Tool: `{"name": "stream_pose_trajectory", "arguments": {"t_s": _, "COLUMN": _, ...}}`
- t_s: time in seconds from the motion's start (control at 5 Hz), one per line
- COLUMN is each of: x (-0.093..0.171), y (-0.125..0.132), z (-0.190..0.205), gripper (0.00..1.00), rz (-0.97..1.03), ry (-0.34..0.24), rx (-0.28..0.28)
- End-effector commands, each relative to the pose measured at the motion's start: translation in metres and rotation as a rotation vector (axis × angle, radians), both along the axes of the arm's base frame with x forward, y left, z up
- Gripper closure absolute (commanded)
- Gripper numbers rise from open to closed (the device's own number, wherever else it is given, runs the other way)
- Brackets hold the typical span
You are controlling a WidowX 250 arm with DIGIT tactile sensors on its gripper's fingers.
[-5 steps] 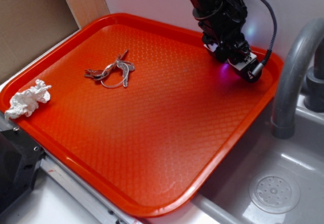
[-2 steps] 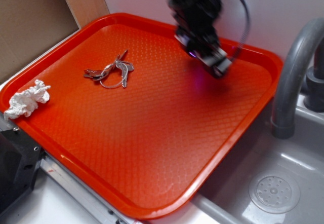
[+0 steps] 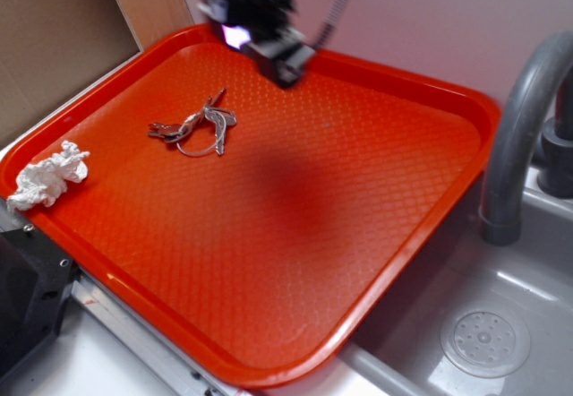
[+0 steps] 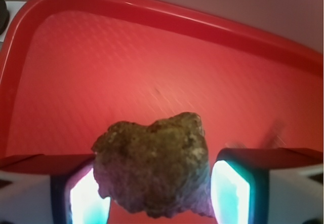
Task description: Grab the rock.
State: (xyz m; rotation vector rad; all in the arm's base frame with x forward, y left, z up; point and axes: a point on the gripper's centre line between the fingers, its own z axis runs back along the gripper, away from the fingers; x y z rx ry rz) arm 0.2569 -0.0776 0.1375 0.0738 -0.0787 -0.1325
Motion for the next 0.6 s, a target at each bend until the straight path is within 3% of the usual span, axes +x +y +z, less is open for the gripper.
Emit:
{"name": "stream_pose_trajectory", "arguments": {"t_s": 0.0, "x": -0.044, "y": 0.013, "z": 0.058, "gripper": 1.00, "rz": 0.067, "ry": 0.030, "rx": -0.080}}
{"name": "stream_pose_trajectory", "arguments": {"t_s": 0.2, "x": -0.061, "y": 0.018, "z": 0.065, "gripper": 1.00, "rz": 0.086, "ry": 0.024, "rx": -0.090}}
{"name": "stream_pose_trajectory", "arguments": {"t_s": 0.4, "x": -0.066, "y": 0.011, "z": 0.060, "gripper": 1.00, "rz": -0.060, "ry": -0.038, "rx": -0.103}}
